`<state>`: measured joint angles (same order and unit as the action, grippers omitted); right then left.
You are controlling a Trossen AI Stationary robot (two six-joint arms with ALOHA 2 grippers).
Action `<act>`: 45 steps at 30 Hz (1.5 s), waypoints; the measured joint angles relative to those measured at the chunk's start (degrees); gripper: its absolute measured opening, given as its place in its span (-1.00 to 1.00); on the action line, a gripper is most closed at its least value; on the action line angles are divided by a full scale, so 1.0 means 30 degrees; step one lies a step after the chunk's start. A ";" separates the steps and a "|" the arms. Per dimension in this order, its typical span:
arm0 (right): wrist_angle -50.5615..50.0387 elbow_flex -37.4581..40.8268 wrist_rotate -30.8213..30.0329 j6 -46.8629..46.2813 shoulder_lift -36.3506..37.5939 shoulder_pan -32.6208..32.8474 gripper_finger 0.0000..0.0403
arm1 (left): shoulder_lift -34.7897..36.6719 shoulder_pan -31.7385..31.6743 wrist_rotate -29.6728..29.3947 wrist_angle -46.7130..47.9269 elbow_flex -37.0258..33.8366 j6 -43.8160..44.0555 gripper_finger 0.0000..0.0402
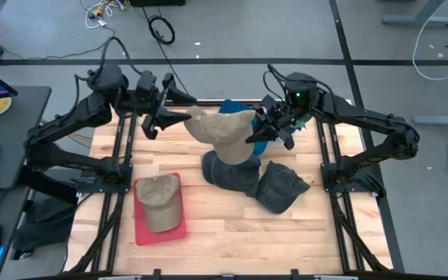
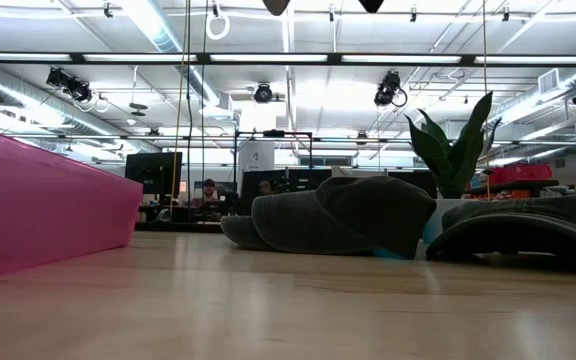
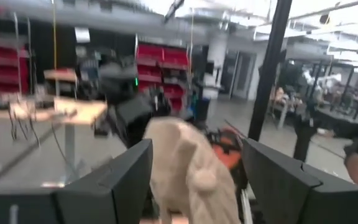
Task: Pick & Place hat
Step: Put the brown cap into the red bin
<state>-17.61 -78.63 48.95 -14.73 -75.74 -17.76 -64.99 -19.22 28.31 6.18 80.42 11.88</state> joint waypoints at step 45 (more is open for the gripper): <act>-0.1012 -0.0007 -0.0109 0.0280 -0.0003 0.0015 -0.95 | -0.6707 0.0051 0.6690 1.5617 1.0695 -0.2196 -0.63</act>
<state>-20.64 -78.65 48.62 -13.89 -75.75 -17.72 -85.11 -19.07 48.38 53.03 112.51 5.29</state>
